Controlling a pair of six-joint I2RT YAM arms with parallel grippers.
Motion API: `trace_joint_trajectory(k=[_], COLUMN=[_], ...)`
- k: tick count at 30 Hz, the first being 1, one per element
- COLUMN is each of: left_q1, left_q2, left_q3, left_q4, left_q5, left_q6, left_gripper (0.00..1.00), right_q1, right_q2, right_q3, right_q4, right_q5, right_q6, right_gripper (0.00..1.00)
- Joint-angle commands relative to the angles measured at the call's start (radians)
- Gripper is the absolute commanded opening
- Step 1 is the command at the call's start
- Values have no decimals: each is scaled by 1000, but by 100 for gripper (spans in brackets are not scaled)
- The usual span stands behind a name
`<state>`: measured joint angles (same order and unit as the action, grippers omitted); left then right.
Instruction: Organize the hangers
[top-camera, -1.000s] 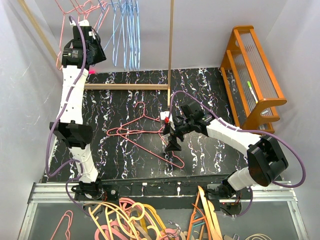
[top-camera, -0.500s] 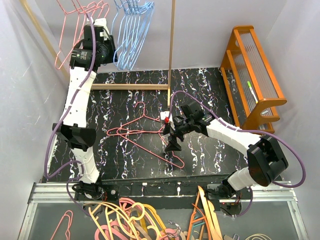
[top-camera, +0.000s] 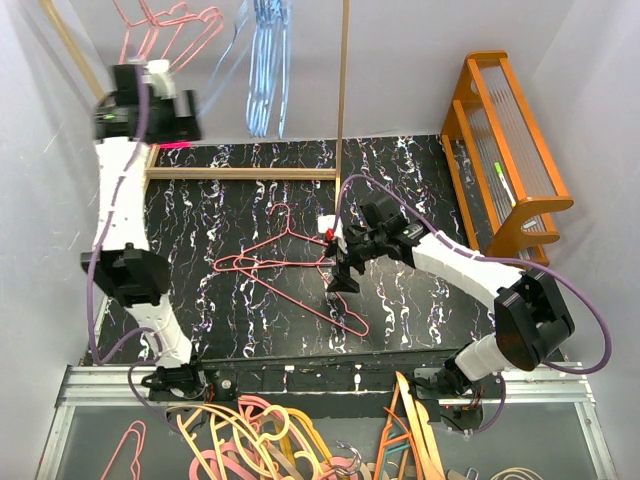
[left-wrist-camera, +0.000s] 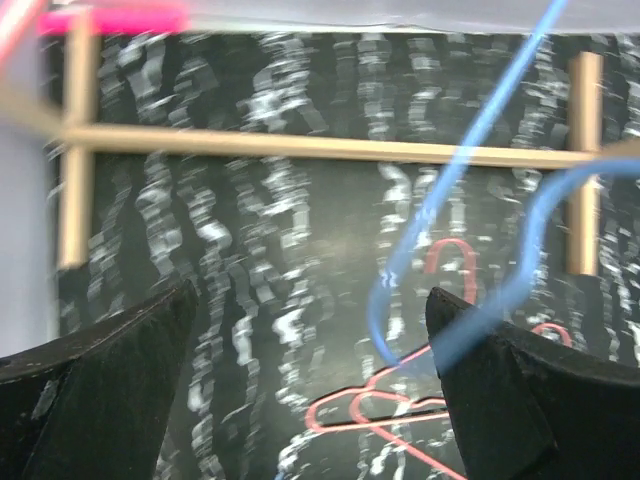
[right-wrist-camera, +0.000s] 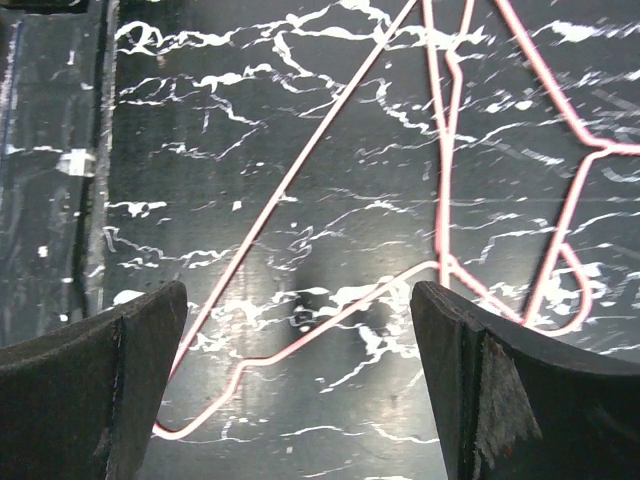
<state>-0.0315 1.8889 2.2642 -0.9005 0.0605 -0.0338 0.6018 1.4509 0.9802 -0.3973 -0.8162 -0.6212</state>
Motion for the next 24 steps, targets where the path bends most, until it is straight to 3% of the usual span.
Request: trace_joint_trajectory(k=[1, 3, 6, 9, 12, 14, 18, 24], left_q1=[292, 339, 367, 367, 367, 367, 369, 374], left_q2=[-146, -213, -334, -338, -302, -316, -365, -411], left_q3=[-33, -130, -333, -323, -261, -278, -361, -471], left_q4=[-158, -204, -120, -103, -196, -238, -313, -378], left_q5=[242, 280, 318, 407, 498, 537, 573, 712], left_q6=[88, 134, 121, 46, 67, 119, 257, 409], left_gripper=[97, 97, 97, 96, 79, 74, 86, 87], right_q1=[-26, -48, -55, -51, -47, -45, -37, -36], right_q2=[27, 40, 57, 64, 66, 65, 56, 100], right_q3=[129, 148, 152, 143, 146, 146, 147, 177], right_q4=[-37, -44, -43, 0, -5, -16, -51, -21], right_q5=[0, -30, -74, -117, -135, -140, -157, -190], right_q6=[-123, -125, -114, -66, -67, -72, -134, -164], right_gripper=[99, 99, 99, 99, 99, 99, 99, 99])
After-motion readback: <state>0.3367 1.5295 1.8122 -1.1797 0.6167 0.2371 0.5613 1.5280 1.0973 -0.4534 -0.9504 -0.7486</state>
